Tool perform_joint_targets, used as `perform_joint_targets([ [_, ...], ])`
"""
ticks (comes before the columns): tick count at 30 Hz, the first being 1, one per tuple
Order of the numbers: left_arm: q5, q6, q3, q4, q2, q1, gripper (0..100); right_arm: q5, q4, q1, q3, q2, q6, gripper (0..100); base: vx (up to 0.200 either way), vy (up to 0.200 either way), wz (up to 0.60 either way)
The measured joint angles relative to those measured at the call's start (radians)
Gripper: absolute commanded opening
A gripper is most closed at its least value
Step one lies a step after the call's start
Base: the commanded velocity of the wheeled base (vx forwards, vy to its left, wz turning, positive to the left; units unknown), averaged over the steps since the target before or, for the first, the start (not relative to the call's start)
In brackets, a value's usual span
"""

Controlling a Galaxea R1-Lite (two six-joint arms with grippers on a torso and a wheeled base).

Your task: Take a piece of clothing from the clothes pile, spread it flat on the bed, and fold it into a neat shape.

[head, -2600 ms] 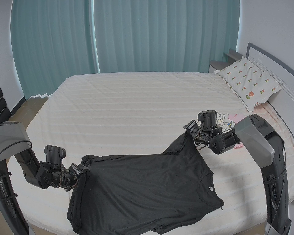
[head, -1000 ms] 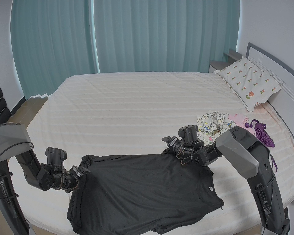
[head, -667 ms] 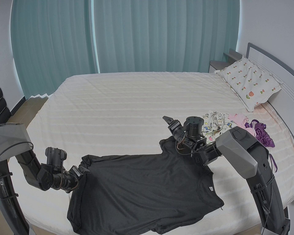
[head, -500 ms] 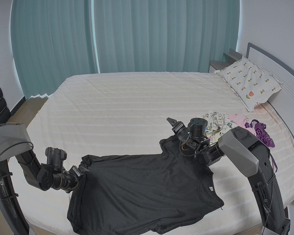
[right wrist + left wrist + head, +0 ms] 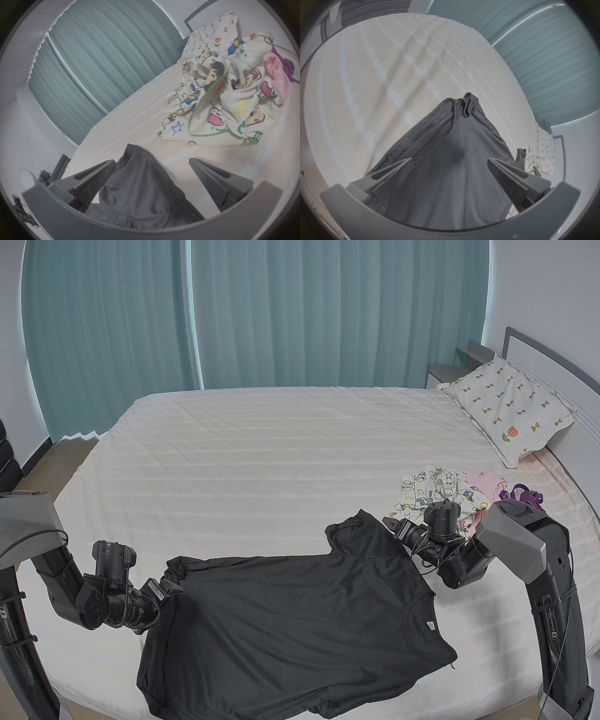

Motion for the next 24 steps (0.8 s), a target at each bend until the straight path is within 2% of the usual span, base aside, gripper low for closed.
perform_joint_targets([
  [9, -0.001, 0.000, 0.000, -0.001, 0.000, 0.000, 100, 0.009, 0.013, -0.010, -0.009, 0.037, -0.024, 100, 0.000, 0.000, 0.00],
  [10, -0.001, 0.000, 0.000, -0.003, 0.000, 0.000, 100, 0.010, 0.024, -0.008, -0.016, 0.041, -0.024, 0, 0.000, 0.000, 0.00],
  [18, 0.009, 0.000, 0.001, -0.043, -0.003, 0.001, 100, 0.006, 0.073, -0.004, -0.049, 0.060, -0.025, 0, 0.000, 0.000, 0.00],
  [24, 0.075, 0.005, -0.030, -0.062, -0.005, 0.005, 100, 0.000, 0.060, -0.009, -0.041, 0.059, -0.023, 0, 0.000, 0.000, 0.00],
])
